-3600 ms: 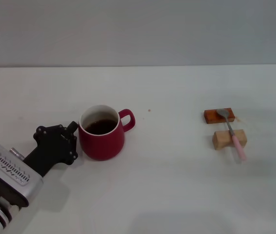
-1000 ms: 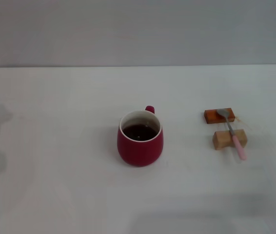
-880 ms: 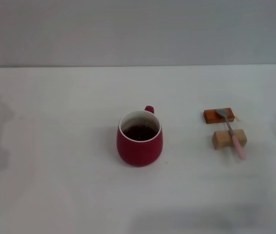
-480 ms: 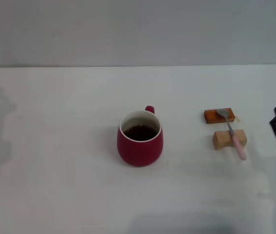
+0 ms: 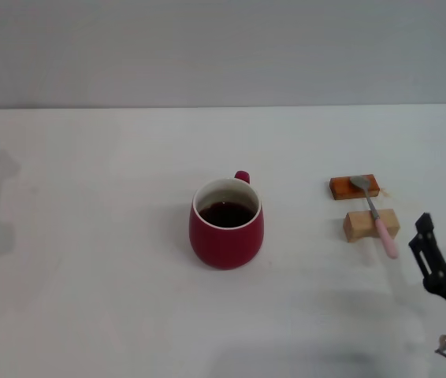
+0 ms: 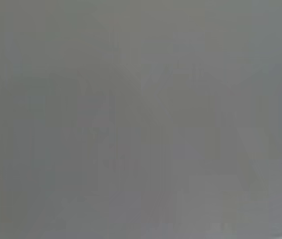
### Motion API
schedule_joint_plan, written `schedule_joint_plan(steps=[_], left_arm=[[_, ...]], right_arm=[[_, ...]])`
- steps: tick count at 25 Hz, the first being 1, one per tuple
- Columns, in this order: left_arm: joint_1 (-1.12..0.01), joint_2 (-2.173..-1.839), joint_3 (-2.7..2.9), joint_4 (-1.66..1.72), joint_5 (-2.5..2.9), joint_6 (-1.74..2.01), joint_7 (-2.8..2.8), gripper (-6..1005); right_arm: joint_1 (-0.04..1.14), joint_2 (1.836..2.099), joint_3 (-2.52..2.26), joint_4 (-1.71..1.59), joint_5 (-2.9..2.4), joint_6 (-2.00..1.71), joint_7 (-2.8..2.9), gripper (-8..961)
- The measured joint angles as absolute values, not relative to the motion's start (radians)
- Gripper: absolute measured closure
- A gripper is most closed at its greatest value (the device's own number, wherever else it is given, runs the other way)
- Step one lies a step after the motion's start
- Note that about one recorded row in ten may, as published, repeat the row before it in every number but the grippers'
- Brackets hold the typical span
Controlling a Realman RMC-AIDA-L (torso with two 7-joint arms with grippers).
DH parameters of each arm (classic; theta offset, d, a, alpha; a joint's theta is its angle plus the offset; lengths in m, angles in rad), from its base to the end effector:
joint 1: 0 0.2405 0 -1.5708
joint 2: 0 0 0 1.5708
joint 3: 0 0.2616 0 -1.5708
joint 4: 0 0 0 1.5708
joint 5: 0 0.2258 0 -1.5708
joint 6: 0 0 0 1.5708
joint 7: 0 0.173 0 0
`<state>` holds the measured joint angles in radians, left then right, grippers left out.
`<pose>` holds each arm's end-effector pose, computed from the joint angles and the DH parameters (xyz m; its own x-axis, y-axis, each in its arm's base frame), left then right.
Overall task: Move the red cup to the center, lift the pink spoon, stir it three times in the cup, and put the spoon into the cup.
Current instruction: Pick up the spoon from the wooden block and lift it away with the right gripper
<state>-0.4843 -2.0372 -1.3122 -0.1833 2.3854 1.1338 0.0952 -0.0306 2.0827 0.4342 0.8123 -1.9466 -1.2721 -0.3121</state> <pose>-0.3594 0.4022 0.0548 0.8071 -0.1414 0.5732 0.5904 0.1915 -0.7840 0.2867 0.2329 -0.0948 0.5868 0.0133 -0.8096 -0.8090 -0.0322 -0.5869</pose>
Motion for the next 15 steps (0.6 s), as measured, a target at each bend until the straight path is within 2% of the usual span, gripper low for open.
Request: schedule_joint_plan(steps=[15], left_arm=[[-0.49,-2.028,-1.313,-0.182,2.387,1.133,0.095,1001]], right_arm=[[0.034,2.083,0.286,0.74,-1.785,-1.259,-0.305,152]])
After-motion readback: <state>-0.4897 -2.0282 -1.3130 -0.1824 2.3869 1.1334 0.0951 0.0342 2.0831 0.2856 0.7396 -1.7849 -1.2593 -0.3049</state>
